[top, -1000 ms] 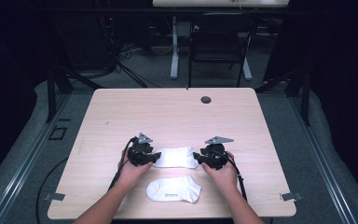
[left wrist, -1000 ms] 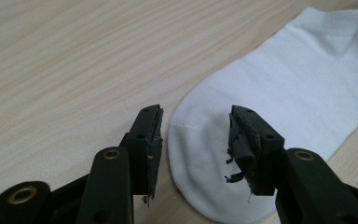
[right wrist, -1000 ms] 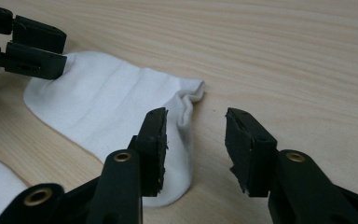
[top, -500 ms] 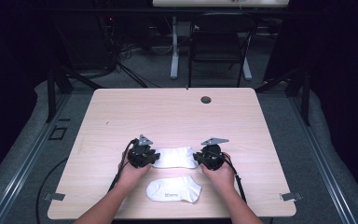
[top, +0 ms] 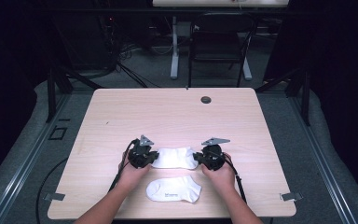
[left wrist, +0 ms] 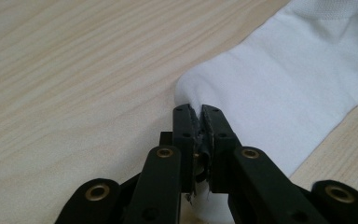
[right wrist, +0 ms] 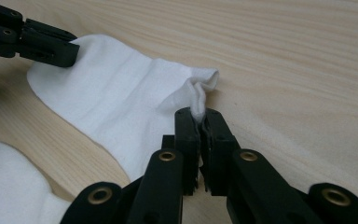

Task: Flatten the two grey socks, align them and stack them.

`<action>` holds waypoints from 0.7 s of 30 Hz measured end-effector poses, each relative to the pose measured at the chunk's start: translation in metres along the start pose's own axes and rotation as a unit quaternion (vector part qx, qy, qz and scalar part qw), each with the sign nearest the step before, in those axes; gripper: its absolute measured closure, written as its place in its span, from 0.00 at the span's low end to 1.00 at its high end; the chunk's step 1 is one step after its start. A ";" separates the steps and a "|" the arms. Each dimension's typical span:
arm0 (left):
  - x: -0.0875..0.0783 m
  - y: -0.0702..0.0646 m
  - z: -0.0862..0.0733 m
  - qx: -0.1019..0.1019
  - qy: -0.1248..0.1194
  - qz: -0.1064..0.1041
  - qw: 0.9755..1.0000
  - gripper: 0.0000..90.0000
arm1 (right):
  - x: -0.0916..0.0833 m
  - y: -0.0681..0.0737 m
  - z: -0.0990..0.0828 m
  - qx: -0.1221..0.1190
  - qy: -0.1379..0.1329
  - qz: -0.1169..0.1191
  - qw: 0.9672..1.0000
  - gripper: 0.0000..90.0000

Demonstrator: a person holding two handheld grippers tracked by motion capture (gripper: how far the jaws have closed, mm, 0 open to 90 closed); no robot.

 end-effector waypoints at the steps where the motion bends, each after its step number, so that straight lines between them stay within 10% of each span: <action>1: -0.001 0.000 0.000 -0.001 -0.002 -0.001 1.000 0.94 | -0.001 0.000 0.000 -0.001 0.001 0.000 1.000 0.96; 21: -0.039 -0.015 0.005 0.001 -0.035 -0.029 0.999 0.95 | -0.031 0.023 0.013 -0.017 -0.011 0.030 0.999 0.96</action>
Point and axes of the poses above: each handheld gripper's, and its own axes: x roughly forward along the jaws, z roughly out of its top, y roughly to its left, the point moved 5 cm from there along x, roughly forward along the jaws, and after that the axes turned 9 degrees about -z, right-handed, at the moved point
